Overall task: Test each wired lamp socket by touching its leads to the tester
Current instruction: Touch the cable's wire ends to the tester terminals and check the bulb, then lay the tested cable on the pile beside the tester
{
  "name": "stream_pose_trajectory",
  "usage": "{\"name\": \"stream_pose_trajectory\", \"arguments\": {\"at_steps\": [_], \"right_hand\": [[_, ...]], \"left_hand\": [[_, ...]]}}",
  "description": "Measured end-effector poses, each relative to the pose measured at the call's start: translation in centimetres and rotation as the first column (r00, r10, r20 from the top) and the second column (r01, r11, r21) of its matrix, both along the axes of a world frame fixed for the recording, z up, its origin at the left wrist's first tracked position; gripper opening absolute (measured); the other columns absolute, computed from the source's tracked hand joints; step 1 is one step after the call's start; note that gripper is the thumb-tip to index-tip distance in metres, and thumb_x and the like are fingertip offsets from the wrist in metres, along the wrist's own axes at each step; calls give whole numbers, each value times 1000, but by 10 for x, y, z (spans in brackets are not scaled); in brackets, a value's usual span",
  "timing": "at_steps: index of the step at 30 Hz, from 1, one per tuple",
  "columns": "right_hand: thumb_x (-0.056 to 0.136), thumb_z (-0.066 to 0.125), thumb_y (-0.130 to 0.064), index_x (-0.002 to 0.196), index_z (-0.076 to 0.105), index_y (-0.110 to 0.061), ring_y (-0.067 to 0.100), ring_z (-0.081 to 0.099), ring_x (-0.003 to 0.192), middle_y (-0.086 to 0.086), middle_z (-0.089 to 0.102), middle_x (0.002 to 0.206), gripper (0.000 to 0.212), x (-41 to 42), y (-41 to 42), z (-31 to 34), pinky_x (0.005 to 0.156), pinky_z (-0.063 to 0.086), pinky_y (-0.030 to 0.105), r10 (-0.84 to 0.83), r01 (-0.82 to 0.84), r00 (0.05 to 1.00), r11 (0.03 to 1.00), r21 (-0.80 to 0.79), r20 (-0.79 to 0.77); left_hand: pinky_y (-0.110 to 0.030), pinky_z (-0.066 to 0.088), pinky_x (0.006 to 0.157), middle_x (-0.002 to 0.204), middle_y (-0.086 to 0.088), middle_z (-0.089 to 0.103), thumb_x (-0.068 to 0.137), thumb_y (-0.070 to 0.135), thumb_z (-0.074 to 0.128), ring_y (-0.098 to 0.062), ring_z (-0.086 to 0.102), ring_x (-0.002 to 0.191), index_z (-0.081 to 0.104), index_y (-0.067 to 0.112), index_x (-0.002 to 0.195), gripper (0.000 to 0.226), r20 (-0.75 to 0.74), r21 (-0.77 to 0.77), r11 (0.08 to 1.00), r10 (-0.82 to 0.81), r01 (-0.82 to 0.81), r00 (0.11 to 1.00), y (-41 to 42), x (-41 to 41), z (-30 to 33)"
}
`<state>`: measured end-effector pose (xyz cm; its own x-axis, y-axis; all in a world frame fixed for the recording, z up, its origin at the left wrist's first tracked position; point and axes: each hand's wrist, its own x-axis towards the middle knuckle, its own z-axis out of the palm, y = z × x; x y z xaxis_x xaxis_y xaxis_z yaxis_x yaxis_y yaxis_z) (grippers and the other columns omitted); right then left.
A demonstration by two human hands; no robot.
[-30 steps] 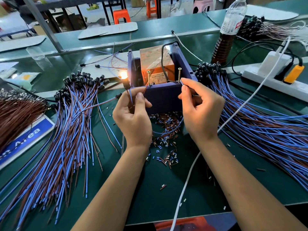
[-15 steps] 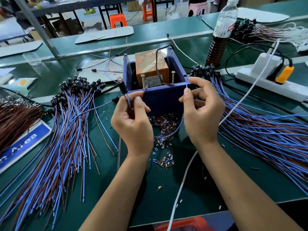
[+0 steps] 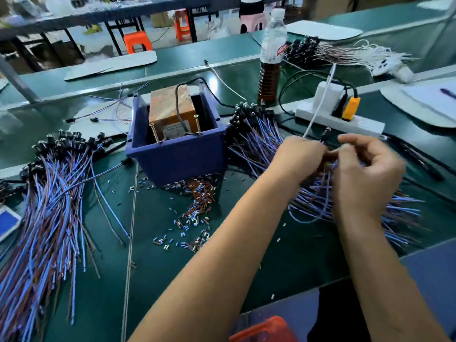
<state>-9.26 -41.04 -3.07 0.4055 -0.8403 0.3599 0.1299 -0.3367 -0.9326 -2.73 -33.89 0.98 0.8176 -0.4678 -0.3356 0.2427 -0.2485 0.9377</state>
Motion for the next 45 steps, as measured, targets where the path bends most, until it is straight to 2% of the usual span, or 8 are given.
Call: {"name": "stream_pose_trajectory", "arguments": {"at_steps": [5, 11, 21, 24, 27, 34, 42, 45], "right_hand": [[84, 55, -22, 103, 79, -21, 15, 72, 80, 3, 78, 94, 30, -21, -48, 8, 87, 60, 39, -39, 47, 971, 998, 28, -235], [90, 59, -43, 132, 66, -23, 39, 42, 137, 14, 40, 151, 47, -41, -69, 27, 109, 36, 43, -421, 226, 801, 871, -436, -425], [101, 65, -38, 127, 71, -24, 36, 69, 96, 11, 77, 98, 30, 1, -19, 25, 88, 54, 45, 61, -451, 764, 763, -464, -643], [98, 69, -39, 101, 78, -22, 31, 70, 81, 6, 75, 85, 20, -3, -23, 30, 73, 57, 39, 57, -420, 777, 789, -449, -627], [96, 71, -41, 85, 74, -22, 25, 69, 69, -1, 71, 71, 22, -7, -25, 36, 70, 59, 39, 49, -363, 800, 833, -418, -598], [94, 66, -19, 90, 77, -24, 31, 68, 86, 6, 74, 89, 12, -6, -17, 31, 79, 58, 37, -18, -436, 625, 821, -369, -780], [86, 79, -19, 96, 80, -26, 34, 68, 95, 3, 76, 90, 12, -3, 0, 23, 90, 54, 46, -97, -327, 701, 836, -440, -707], [85, 81, -22, 95, 77, -23, 33, 70, 87, 4, 76, 86, 11, 1, 14, 28, 83, 57, 45, -57, -313, 795, 814, -489, -604]], "left_hand": [[-7, 21, 28, 41, -5, 43, 100, -3, 26, -7, 28, 18, 45, 5, 72, 34, -297, -129, 992, -51, 13, 954, -53, -4, -6], [-13, 15, 29, 65, 0, 28, 104, -1, 19, -5, 26, 25, 34, 16, 73, 39, -381, -283, 880, 263, -382, 887, -51, 26, -8], [-15, 47, 41, 68, -11, 50, 106, -10, 33, -18, 54, 57, 44, 5, 82, 31, -522, -573, 484, 407, -661, 750, -24, 54, 10], [-23, 57, 62, 62, -7, 61, 107, -4, 44, -20, 62, 62, 47, 5, 87, 22, -398, -575, 523, 494, -630, 773, -11, 53, 11], [-38, 61, 81, 74, -4, 70, 105, 10, 57, -22, 70, 75, 54, 14, 86, 19, 53, -417, 719, 630, -556, 775, -1, 53, 2], [-21, 43, 61, 75, 8, 56, 98, 30, 69, -11, 59, 70, 65, 12, 93, 19, 795, 143, 757, 296, -638, 529, 22, 55, -24], [-29, 35, 51, 65, -3, 56, 101, 46, 61, -26, 58, 61, 49, 13, 67, 49, 758, 423, 798, -53, -429, 650, 33, 44, -16], [-33, 41, 58, 68, 0, 58, 98, 40, 65, -26, 58, 67, 48, 17, 68, 42, 833, 316, 882, -80, -350, 548, 51, 25, -2]]}}
